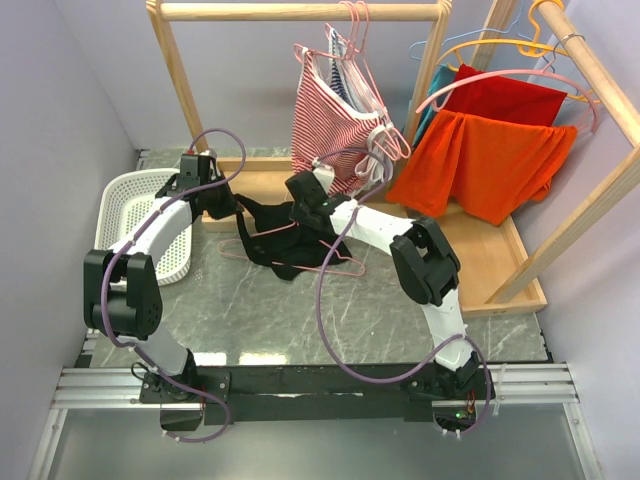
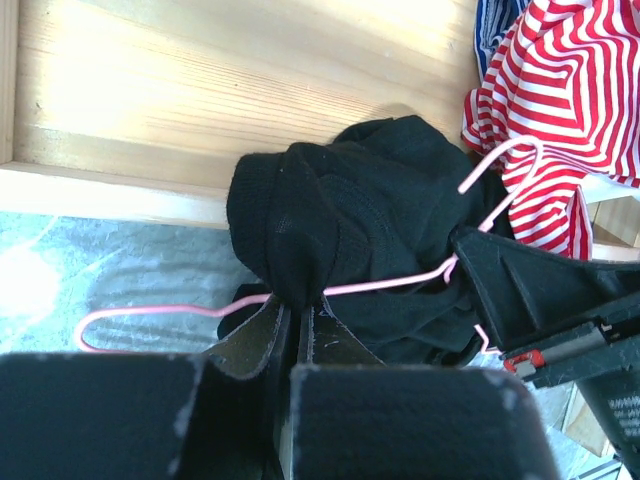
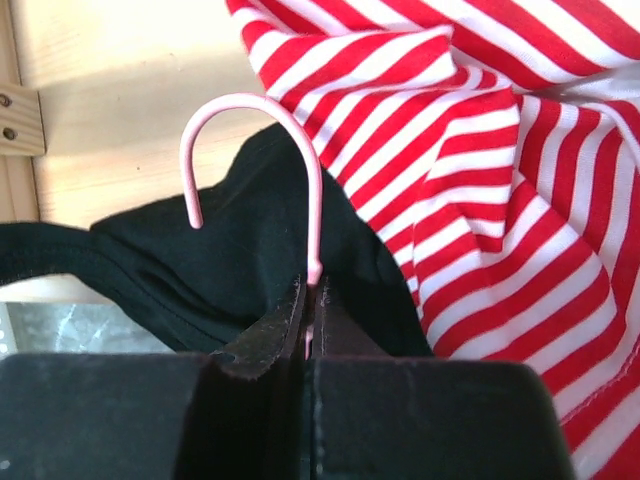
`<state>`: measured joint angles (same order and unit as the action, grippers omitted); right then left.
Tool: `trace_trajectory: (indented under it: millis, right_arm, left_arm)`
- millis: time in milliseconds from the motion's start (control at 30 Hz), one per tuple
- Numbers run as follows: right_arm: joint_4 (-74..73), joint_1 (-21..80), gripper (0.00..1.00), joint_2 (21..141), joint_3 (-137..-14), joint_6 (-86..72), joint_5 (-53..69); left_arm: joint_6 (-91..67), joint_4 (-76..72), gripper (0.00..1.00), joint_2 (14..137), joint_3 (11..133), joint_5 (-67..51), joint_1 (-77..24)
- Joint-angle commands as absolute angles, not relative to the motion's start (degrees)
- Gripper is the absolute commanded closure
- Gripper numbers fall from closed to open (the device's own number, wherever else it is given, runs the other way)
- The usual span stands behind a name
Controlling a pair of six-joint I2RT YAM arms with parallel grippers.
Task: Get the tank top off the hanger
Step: Pick up the hanger at the center of the board.
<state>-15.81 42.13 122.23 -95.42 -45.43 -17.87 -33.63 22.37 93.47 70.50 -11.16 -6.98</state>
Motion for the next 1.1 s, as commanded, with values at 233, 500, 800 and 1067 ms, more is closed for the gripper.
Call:
trace_trajectory:
  millis: [233,500,800,1067]
  right_arm:
    - [-5.73,50.01,1.00,98.82,-78.16,-38.76,-29.87]
    - [-0.18,55.98,1.00,87.81,-68.47,-34.37,-44.26]
    - [-7.65,57.48,1.00,92.20,-75.41,-33.84,-62.40]
    - [-11.69,57.48,1.00,92.99,-77.70,-36.65,-65.21]
  left_arm:
    - [-33.05,22.32,0.96,90.35,68.91,-10.46,-6.86]
    - [-33.13,22.32,0.97,88.68,65.57,-13.44,-6.86]
    - [-31.82,27.41,0.97,81.22,62.05,-13.01,-6.86]
    - [-29.71,32.86,0.98,74.80,61.97,-15.82,-6.86]
